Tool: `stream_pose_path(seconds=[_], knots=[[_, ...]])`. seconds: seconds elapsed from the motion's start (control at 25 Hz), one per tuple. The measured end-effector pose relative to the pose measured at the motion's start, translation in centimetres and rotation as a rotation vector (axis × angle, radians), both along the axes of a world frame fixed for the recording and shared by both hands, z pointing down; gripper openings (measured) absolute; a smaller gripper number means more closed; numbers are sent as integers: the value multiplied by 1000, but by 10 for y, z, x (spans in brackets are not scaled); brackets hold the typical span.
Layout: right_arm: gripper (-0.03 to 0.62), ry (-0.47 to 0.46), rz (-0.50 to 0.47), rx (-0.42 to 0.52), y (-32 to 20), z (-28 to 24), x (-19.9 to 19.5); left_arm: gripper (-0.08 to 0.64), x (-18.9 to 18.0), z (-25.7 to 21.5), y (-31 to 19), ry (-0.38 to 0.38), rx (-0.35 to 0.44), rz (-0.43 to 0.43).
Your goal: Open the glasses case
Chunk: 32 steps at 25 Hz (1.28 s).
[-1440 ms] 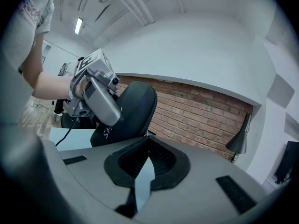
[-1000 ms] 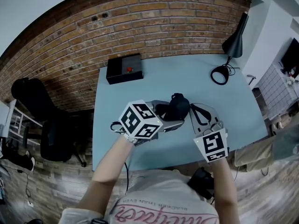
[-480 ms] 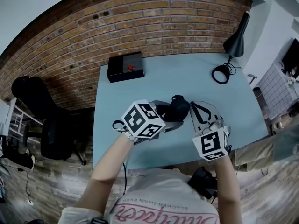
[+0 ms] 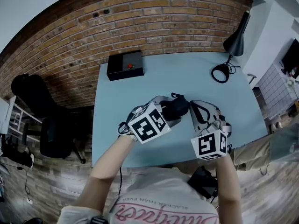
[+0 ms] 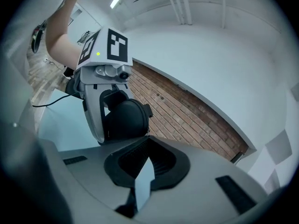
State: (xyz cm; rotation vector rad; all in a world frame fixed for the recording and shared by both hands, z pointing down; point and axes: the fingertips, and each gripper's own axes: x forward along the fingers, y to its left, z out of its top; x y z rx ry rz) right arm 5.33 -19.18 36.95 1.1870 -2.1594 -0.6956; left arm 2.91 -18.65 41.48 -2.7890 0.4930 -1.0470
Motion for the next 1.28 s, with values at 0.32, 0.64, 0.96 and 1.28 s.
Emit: stream_pose_path(seconds=[0.32,0.64,0.96,1.28], knots=[[17,12,80,11,-10,-3,19,261,8,-42,-2,62,320,44],[17,4,157,10,-12,0,45,247,3,-47,9,-4,321,62],[18,-76,69,-15,3,-2,39,242,-7,-56,13,52,210,71],[143,-166,-32,-87,12,-3,0,245,-8,-63,21,92,78,136]])
